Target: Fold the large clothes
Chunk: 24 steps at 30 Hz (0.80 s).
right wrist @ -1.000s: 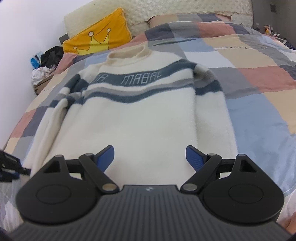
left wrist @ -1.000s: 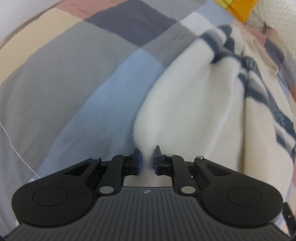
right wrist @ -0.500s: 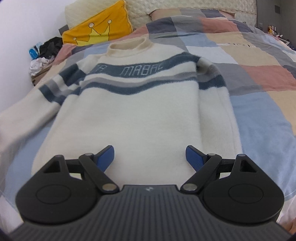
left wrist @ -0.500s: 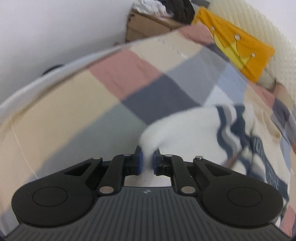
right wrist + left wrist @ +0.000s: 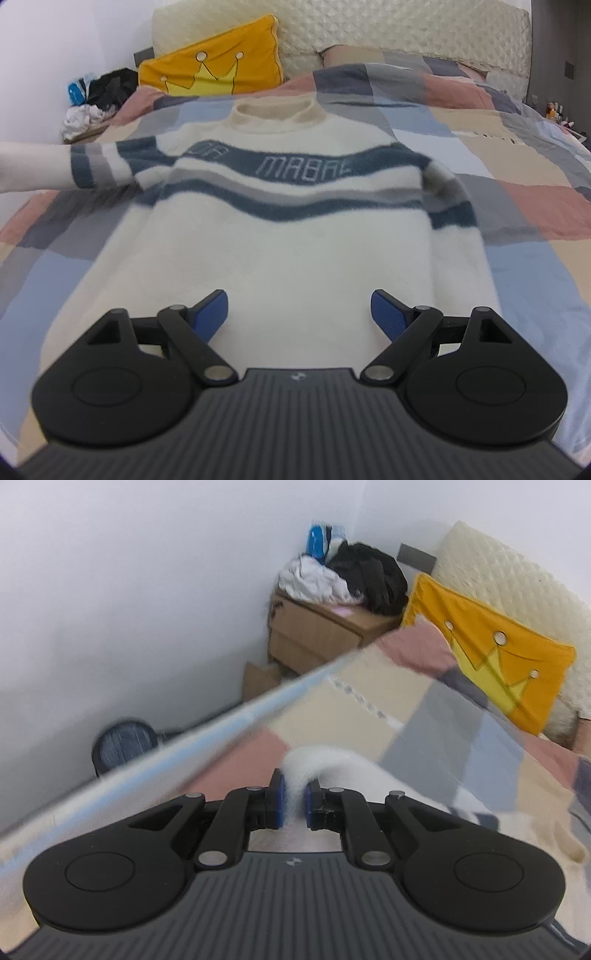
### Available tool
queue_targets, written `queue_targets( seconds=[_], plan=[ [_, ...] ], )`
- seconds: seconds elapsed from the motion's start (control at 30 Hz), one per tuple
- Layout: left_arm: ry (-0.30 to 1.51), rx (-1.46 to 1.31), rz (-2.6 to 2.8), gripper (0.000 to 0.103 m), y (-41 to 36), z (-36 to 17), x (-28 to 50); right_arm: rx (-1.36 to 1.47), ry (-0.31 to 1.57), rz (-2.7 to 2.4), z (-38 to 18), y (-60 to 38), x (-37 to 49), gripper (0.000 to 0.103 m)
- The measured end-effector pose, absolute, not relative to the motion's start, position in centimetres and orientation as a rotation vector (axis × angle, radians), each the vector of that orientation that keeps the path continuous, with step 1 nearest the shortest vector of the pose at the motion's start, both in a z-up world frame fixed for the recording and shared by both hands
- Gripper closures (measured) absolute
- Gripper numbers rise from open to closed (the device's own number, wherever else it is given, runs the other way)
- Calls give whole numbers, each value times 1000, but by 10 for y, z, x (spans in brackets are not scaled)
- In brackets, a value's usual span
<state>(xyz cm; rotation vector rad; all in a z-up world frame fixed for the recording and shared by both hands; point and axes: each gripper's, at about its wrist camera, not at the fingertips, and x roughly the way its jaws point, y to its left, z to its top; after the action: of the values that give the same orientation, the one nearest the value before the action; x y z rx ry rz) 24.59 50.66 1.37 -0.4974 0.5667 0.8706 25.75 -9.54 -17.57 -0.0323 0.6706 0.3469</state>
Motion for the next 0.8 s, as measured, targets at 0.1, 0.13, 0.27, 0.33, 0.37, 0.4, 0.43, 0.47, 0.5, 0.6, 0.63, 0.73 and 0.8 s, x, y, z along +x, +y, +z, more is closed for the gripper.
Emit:
queue_targets(
  seconds=[0.1, 0.13, 0.27, 0.33, 0.37, 0.4, 0.43, 0.47, 0.5, 0.6, 0.63, 0.73, 0.8],
  plan=[
    [577, -471, 905, 90, 538, 10, 268, 34, 681, 364, -174, -93, 261, 17],
    [589, -461, 917, 90, 548, 5, 275, 56, 678, 367, -173, -93, 263, 17],
    [635, -461, 971, 90, 588, -30, 291, 65, 685, 355, -176, -85, 271, 17],
    [670, -492, 991, 90, 608, -56, 294, 66, 705, 352, -181, -83, 277, 17],
    [682, -529, 998, 90, 615, -70, 293, 62, 715, 351, -184, -82, 279, 17],
    [699, -564, 998, 90, 622, -84, 292, 59, 725, 348, -187, -81, 282, 17],
    [722, -584, 999, 90, 628, -96, 293, 57, 734, 344, -190, -80, 285, 17],
    [742, -595, 996, 90, 632, -108, 292, 57, 739, 342, -192, -79, 286, 17],
    [751, -606, 992, 90, 636, -118, 290, 57, 745, 340, -193, -79, 287, 17],
    [730, -677, 973, 86, 639, -133, 280, 68, 751, 331, -196, -79, 290, 17],
    [721, -697, 968, 84, 638, -135, 274, 80, 758, 328, -198, -81, 292, 17],
    [757, -735, 964, 53, 639, -137, 268, 93, 771, 327, -200, -81, 295, 17],
    [762, -768, 954, 38, 636, -133, 262, 89, 770, 329, -199, -81, 295, 17]
  ],
)
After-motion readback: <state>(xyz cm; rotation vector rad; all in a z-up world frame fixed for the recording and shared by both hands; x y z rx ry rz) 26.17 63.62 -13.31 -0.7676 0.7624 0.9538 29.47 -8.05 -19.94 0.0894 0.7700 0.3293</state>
